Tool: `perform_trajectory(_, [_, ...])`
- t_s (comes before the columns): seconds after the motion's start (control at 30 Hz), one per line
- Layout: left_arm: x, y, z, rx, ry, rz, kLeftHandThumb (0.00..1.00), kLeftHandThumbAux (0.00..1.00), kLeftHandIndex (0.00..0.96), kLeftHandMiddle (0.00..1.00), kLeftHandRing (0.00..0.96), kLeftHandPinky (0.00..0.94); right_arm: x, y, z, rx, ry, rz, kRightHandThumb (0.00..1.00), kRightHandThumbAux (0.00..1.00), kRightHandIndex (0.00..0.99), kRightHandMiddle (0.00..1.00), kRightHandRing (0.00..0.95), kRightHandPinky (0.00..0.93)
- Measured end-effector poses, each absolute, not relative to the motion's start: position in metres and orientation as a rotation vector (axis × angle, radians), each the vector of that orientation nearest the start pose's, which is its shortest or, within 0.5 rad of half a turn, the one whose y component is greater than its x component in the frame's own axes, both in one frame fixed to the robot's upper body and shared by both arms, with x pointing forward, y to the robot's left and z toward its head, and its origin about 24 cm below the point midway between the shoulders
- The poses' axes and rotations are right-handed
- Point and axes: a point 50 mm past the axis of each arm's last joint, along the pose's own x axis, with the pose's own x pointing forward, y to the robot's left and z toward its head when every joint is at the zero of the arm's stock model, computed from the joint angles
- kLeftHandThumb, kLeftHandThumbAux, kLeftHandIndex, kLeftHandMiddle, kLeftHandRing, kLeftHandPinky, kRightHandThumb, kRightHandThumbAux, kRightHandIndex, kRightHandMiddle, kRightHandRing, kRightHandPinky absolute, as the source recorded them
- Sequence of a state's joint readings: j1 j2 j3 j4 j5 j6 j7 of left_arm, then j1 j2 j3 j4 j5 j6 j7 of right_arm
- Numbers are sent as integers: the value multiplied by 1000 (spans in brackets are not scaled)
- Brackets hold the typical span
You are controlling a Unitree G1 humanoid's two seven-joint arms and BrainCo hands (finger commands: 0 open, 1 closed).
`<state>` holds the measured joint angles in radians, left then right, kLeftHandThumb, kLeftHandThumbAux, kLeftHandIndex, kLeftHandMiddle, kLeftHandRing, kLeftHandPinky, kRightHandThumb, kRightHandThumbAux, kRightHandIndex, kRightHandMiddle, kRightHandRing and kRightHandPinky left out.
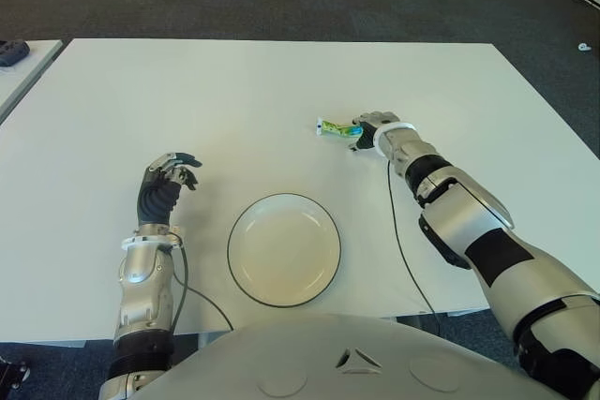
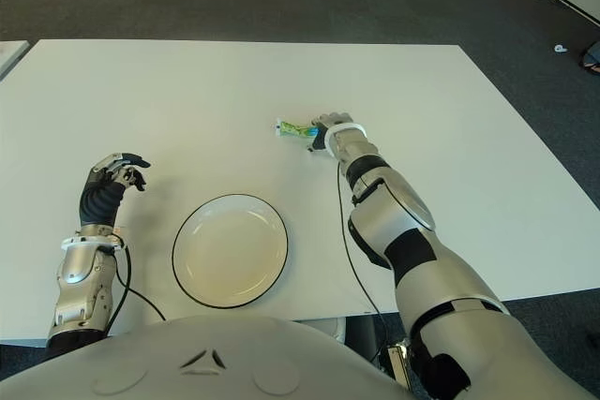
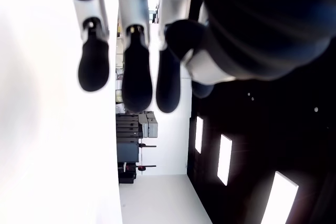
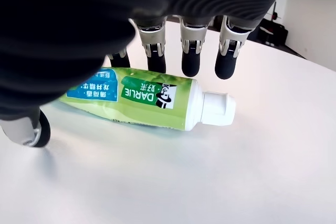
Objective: Put the toothpaste on the table into the plate.
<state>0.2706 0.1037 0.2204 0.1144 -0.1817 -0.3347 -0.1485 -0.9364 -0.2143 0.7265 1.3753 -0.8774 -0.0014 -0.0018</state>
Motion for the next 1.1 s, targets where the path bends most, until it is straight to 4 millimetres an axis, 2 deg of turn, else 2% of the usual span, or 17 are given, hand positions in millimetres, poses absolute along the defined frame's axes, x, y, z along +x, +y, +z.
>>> perform_trajectory(0.33, [177, 235, 3, -5, -1, 173, 839, 674, 441, 478, 641, 629, 372, -142, 24, -1736, 271, 492, 257, 647, 0, 0, 0, 0])
perform_trajectory(0.57, [175, 235, 4, -2, 2, 173, 838, 673, 438, 481, 644, 641, 373, -142, 25, -1707, 252, 461, 214, 689, 0, 0, 0, 21])
perform_trajectory(0.77, [175, 235, 4, -2, 2, 173, 838, 674, 439, 481, 644, 633, 373, -143, 26, -1689, 217, 426, 174, 716, 7, 22, 26, 91])
perform_trajectory(0.9, [175, 235, 4, -2, 2, 173, 838, 674, 437, 484, 647, 637, 371, -144, 24, -1680, 202, 415, 163, 730, 33, 83, 97, 179])
perform_trajectory(0.97, [175, 235, 4, -2, 2, 173, 838, 674, 436, 484, 648, 635, 371, -144, 23, -1678, 192, 409, 168, 736, 78, 136, 164, 244])
perform_trajectory(1.03, [175, 235, 4, -2, 2, 173, 838, 674, 438, 483, 647, 628, 370, -144, 23, -1674, 179, 402, 186, 741, 195, 247, 287, 360])
perform_trajectory(1.1, [175, 235, 4, -3, 1, 173, 839, 674, 439, 482, 647, 626, 370, -144, 22, -1668, 166, 398, 195, 742, 244, 294, 339, 408])
